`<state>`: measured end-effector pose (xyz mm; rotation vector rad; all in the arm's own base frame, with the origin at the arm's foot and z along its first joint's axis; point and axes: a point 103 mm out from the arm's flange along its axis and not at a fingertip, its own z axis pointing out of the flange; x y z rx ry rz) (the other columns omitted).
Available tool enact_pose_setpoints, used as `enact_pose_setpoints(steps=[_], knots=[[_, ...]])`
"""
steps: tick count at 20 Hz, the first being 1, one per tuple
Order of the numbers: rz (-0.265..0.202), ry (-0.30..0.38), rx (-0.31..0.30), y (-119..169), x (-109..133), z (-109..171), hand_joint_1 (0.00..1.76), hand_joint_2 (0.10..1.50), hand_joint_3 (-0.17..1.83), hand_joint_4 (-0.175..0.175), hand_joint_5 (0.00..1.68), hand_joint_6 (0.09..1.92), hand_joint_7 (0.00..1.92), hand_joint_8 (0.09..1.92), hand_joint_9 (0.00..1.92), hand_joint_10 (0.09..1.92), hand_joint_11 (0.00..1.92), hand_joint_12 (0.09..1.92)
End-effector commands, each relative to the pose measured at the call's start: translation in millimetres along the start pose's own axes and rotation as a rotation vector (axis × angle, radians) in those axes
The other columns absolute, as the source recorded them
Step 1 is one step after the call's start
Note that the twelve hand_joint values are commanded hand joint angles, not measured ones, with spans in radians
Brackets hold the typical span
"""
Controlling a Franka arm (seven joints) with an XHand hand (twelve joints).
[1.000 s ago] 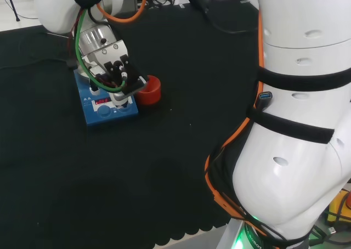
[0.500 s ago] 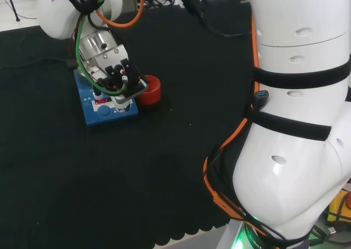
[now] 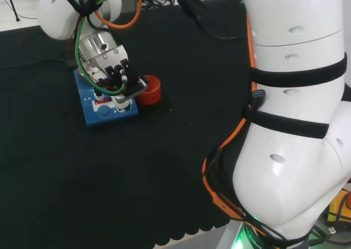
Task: Turn on the heater.
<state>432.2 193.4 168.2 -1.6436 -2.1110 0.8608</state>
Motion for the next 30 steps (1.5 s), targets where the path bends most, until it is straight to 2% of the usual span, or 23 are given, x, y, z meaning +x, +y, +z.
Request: enact_pose_setpoints(steps=[1, 30], knots=[[0.005, -0.008, 0.011, 2.5, 2.0, -0.8, 1.63, 0.44, 1.36, -0.02, 0.34, 0.23, 1.78, 1.92, 1.92, 1.62, 1.92, 1.64], [-0.004, 0.004, 0.061, 11.9, -5.0, 16.3, 1.63, 0.43, 1.37, -0.017, 0.37, 0.21, 1.79, 1.92, 1.92, 1.61, 1.92, 1.64]])
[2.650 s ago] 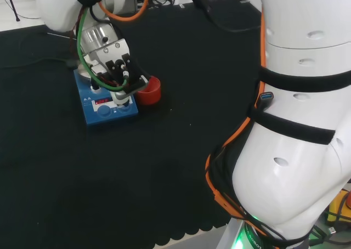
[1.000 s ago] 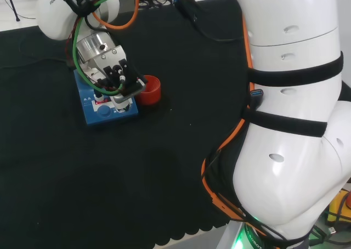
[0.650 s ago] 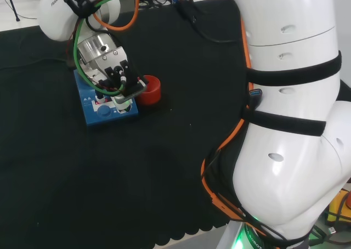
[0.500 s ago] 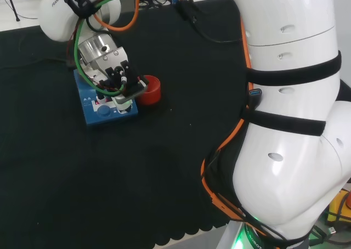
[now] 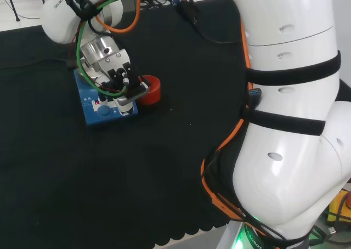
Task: Turn on the heater.
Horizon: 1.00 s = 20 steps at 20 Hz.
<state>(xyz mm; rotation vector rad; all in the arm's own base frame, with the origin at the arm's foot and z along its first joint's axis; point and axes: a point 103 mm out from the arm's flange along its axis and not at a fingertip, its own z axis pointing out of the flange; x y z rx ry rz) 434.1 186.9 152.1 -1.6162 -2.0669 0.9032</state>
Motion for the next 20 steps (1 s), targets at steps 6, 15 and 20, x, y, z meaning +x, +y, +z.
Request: enact_pose_setpoints(steps=[6, 15, 20], knots=[[-0.004, -0.005, 0.014, 2.5, 1.2, 6.7, 1.63, 0.43, 1.38, -0.017, 0.37, 0.21, 1.79, 1.92, 1.92, 1.61, 1.92, 1.64], [-0.004, -0.003, 0.013, 4.2, 3.6, 9.9, 1.63, 0.43, 1.38, -0.017, 0.38, 0.2, 1.79, 1.92, 1.92, 1.61, 1.92, 1.64], [-0.006, -0.002, 0.015, 5.1, 6.2, 10.0, 1.64, 0.43, 1.38, -0.017, 0.38, 0.2, 1.79, 1.92, 1.92, 1.61, 1.92, 1.64]])
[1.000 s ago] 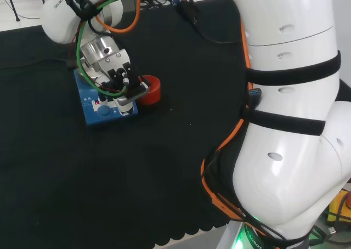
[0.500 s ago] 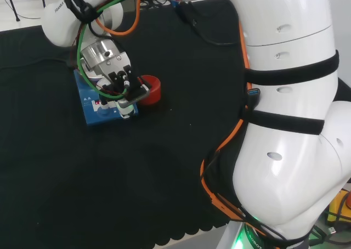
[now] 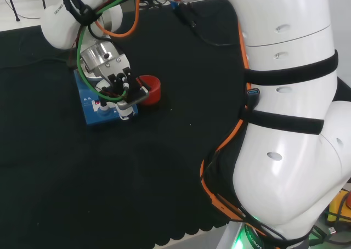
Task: Turn on the heater.
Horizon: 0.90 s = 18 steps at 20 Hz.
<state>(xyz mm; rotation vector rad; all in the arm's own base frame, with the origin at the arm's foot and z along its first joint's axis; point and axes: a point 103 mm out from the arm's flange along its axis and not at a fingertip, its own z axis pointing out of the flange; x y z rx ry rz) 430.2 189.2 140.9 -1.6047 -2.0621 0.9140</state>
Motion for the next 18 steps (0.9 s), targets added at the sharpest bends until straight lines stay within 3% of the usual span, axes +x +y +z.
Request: enact_pose_setpoints(steps=[1, 18], knots=[[-0.001, -0.001, 0.003, 0.1, 2.1, 0.0, 1.64, 0.43, 1.38, -0.017, 0.38, 0.2, 1.79, 1.92, 1.92, 1.61, 1.92, 1.64], [-0.003, 0.001, 0.01, 0.1, 2.4, 1.4, 1.64, 0.43, 1.38, -0.018, 0.39, 0.19, 1.79, 1.92, 1.92, 1.61, 1.92, 1.63]])
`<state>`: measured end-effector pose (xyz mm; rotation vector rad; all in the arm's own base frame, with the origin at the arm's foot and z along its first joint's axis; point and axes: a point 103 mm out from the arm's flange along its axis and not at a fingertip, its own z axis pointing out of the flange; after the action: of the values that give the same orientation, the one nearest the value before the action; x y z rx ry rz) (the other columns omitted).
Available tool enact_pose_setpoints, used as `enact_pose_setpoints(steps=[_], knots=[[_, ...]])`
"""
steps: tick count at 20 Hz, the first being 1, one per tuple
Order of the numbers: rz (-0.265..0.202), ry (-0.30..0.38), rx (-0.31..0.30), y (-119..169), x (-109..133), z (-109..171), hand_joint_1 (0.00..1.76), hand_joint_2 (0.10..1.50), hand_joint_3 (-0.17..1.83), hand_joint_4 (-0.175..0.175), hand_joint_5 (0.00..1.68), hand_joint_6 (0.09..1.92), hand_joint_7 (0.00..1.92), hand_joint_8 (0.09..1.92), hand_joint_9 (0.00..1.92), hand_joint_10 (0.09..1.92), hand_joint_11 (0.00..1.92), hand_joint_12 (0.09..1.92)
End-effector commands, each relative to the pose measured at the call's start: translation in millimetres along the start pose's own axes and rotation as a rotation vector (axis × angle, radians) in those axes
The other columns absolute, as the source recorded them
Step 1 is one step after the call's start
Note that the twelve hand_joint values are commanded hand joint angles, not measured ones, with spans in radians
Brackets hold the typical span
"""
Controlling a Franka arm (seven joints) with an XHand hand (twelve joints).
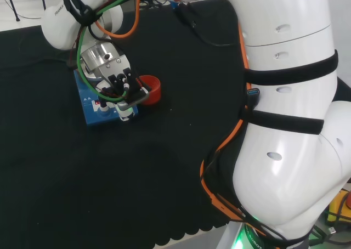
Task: Turn on the heater.
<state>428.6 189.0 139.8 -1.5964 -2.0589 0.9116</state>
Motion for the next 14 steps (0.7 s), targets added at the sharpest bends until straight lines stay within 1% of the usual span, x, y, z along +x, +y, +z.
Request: enact_pose_setpoints(steps=[1, 9, 14], knots=[[0.001, -0.002, 0.004, 0.4, 2.0, -0.4, 1.64, 0.43, 1.38, -0.018, 0.39, 0.19, 1.79, 1.92, 1.92, 1.61, 1.92, 1.63], [0.006, -0.002, 0.01, 1.0, 1.7, -0.5, 1.64, 0.43, 1.38, -0.018, 0.39, 0.19, 1.79, 1.92, 1.92, 1.61, 1.92, 1.63], [0.001, 0.005, 0.001, 0.0, -2.1, -2.9, 1.64, 0.43, 1.38, -0.018, 0.4, 0.18, 1.79, 1.92, 1.92, 1.61, 1.92, 1.63]])
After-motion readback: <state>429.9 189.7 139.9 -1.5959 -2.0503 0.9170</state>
